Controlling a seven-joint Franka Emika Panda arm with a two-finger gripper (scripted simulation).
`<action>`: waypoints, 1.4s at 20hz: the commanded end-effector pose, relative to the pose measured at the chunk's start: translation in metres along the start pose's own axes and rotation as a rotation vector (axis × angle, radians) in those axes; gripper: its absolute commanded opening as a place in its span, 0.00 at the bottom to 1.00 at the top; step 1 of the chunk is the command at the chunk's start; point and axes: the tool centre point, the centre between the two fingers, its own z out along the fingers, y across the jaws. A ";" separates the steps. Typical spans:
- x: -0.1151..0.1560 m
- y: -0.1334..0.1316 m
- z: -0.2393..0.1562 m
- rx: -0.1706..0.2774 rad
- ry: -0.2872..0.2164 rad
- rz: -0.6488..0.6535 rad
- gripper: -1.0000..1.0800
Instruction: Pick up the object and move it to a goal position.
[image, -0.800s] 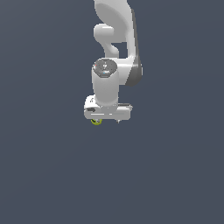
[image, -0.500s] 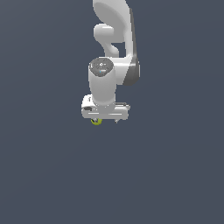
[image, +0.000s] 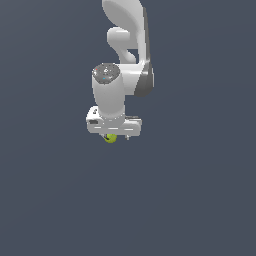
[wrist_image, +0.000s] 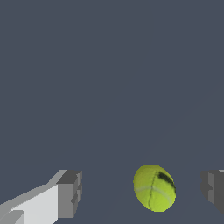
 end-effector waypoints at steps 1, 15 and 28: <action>-0.003 0.003 0.003 0.000 0.000 -0.007 0.96; -0.056 0.038 0.049 -0.006 0.008 -0.137 0.96; -0.079 0.050 0.065 -0.008 0.010 -0.186 0.96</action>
